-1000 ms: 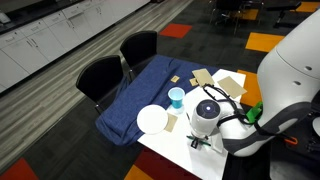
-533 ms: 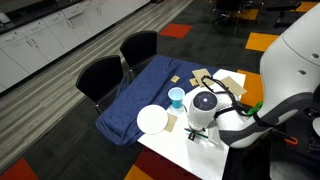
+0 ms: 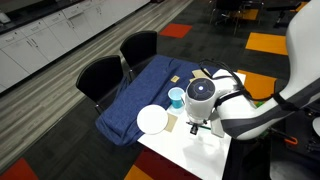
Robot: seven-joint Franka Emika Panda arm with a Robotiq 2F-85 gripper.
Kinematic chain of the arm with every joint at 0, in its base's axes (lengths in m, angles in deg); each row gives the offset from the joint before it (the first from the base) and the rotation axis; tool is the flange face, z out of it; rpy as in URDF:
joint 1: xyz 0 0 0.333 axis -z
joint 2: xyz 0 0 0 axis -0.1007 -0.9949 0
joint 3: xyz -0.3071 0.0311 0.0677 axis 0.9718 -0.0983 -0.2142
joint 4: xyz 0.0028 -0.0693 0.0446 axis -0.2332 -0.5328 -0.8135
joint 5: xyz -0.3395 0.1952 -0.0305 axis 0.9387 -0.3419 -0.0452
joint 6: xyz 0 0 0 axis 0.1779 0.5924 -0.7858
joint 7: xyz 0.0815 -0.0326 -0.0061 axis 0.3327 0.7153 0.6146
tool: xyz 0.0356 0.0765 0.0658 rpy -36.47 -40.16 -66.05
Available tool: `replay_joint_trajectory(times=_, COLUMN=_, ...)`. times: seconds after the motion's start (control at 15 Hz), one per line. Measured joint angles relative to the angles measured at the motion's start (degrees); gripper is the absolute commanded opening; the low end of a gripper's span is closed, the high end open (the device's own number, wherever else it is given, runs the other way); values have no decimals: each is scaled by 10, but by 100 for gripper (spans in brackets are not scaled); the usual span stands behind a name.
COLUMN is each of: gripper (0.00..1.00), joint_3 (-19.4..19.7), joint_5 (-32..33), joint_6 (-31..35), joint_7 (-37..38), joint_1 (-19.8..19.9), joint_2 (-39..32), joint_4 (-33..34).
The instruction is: Put the green pen in the blue cup
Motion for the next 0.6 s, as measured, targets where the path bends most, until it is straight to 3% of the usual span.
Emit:
replay_joint_trajectory(times=0.27, gripper=5, joint_3=-32, joint_5=25, joint_6=-72, joint_7=0, joint_1=24, joint_2=52, joint_4=8)
replay_joint_trajectory(times=0.6, gripper=5, joint_3=-78, joint_5=31, joint_6=-139, joint_7=-18, joint_1=87, joint_2=86, joint_4=48)
